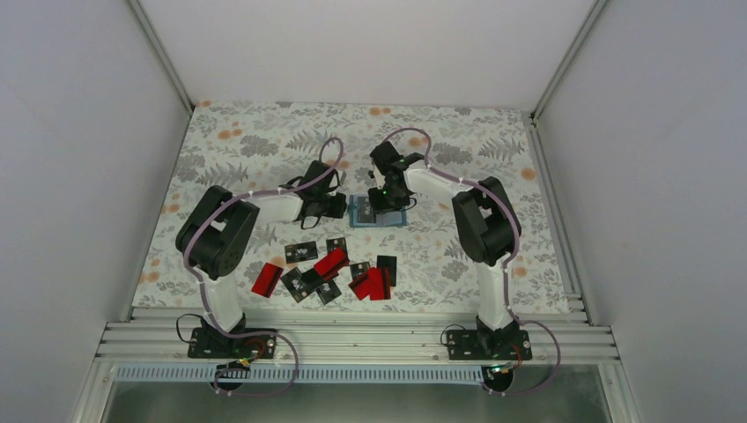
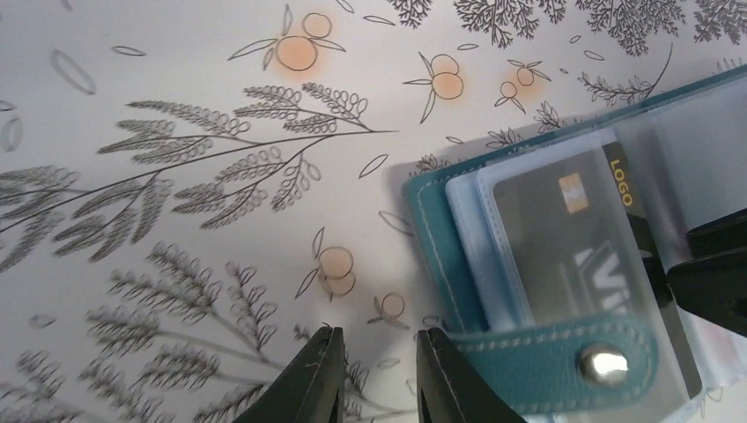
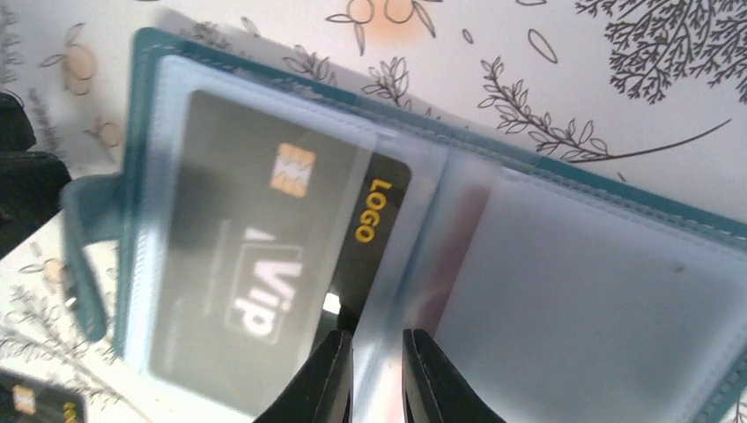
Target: Put the credit cards into the card holder
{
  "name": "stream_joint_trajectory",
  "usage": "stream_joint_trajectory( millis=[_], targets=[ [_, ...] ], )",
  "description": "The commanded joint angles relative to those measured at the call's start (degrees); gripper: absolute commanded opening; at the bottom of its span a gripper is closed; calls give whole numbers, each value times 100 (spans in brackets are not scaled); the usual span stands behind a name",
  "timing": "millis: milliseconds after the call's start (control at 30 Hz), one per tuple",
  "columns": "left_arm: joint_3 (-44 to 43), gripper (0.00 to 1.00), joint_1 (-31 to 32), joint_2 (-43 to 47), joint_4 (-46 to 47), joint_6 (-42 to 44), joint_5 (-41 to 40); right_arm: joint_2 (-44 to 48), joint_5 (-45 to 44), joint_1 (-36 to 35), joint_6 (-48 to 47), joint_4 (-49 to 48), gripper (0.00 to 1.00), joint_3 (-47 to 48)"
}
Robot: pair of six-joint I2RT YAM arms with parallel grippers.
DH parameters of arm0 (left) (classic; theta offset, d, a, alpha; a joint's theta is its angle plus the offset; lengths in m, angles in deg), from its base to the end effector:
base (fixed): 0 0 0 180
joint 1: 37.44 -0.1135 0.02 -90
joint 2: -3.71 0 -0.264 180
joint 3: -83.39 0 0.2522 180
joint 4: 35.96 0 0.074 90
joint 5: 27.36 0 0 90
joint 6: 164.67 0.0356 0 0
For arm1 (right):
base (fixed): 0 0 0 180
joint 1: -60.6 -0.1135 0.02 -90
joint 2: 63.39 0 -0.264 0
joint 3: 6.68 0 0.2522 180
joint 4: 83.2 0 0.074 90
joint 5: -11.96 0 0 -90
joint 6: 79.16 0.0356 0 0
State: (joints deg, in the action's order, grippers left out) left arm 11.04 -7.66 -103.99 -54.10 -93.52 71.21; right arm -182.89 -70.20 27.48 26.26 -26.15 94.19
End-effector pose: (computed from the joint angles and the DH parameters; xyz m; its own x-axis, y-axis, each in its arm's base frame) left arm 0.3193 -0.1888 0.1313 -0.8437 0.1147 -0.5244 0.3122 0.8995 -0.3056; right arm 0.3458 0.2314 0.1568 -0.9337 -0.2947 -0.2033 -0.3333 0.9228 0.1932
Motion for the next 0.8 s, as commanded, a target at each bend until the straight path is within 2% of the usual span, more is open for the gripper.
stream_joint_trajectory(
  millis=[0,267,400,600,767],
  targets=[
    [94,22,24,514,-374,-20,-350,518,141,-81,89,-73,18,-103],
    [493,25,61,1396,-624,-279,-465,902,381,-86,188,-263,19,-323],
    [821,27,224,1918,-685,-605,-352,1058,767,-80,357,-691,18,-588],
    [1377,28,526,2438,-133,-1331,217,952,1027,-62,607,-1134,15,-877],
    [1532,28,611,2415,188,-1629,291,855,877,9,689,-1257,8,-1012]
  ],
)
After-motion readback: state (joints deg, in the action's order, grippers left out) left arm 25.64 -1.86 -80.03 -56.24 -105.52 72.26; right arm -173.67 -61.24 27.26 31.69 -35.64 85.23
